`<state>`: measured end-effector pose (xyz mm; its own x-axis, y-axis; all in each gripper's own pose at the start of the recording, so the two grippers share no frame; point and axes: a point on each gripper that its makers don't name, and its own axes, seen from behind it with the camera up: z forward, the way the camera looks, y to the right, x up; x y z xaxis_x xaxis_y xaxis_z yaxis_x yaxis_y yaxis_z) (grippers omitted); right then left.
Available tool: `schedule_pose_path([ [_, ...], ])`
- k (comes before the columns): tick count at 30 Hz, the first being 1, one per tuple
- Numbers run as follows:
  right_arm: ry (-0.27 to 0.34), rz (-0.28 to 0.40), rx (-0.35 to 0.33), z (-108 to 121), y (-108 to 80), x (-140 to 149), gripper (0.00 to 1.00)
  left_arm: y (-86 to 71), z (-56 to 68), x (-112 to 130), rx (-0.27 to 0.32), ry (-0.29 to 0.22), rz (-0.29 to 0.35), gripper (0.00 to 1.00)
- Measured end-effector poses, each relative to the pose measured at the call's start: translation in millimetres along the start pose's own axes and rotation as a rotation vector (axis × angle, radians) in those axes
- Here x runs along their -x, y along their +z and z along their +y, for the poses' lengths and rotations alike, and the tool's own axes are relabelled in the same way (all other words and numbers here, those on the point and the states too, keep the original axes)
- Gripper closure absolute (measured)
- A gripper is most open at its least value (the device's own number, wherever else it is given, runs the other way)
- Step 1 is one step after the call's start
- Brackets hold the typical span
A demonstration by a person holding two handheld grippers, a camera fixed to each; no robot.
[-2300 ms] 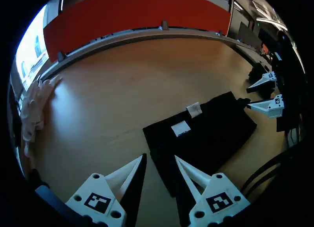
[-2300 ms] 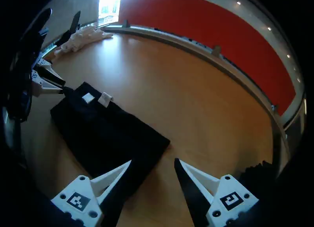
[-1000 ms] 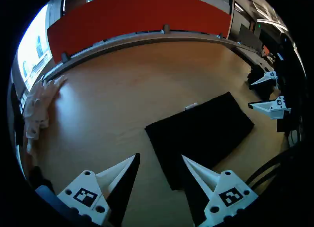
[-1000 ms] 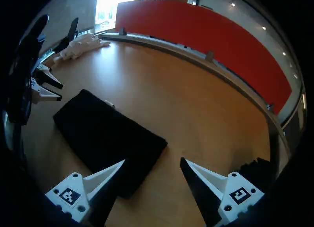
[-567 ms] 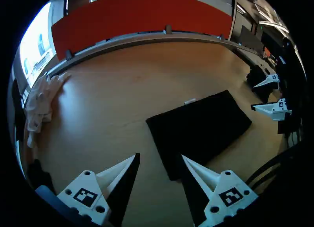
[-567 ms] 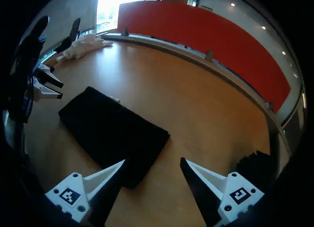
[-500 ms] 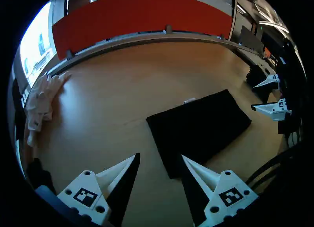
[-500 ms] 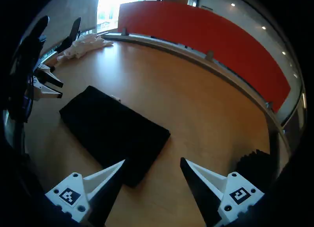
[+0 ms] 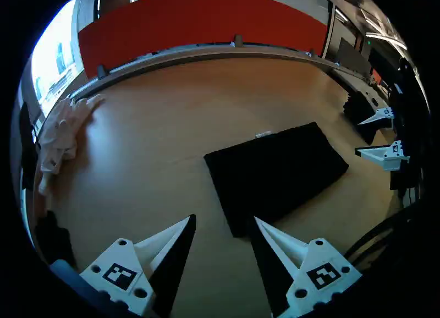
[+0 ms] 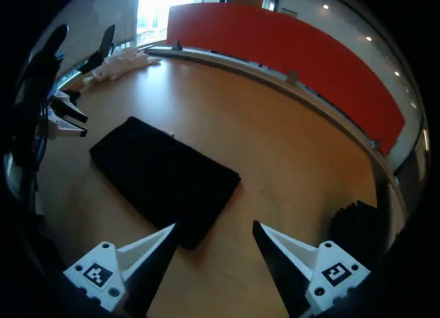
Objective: Fold towel
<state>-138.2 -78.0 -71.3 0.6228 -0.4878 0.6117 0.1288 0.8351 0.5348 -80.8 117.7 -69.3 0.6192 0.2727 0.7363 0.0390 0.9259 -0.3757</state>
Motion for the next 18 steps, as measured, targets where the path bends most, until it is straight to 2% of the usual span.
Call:
schedule_pose_path([
  [9, -0.025, 0.005, -0.021, -3.7, 1.2, -2.0, 0.01, -8.3, -4.0, 2.4, -0.018, -0.024, 0.009, 0.33],
  [18, -0.053, 0.009, -0.051, -9.8, 7.9, -6.2, 0.01, -22.4, -13.9, 14.4, -0.053, -0.068, 0.017, 0.33],
])
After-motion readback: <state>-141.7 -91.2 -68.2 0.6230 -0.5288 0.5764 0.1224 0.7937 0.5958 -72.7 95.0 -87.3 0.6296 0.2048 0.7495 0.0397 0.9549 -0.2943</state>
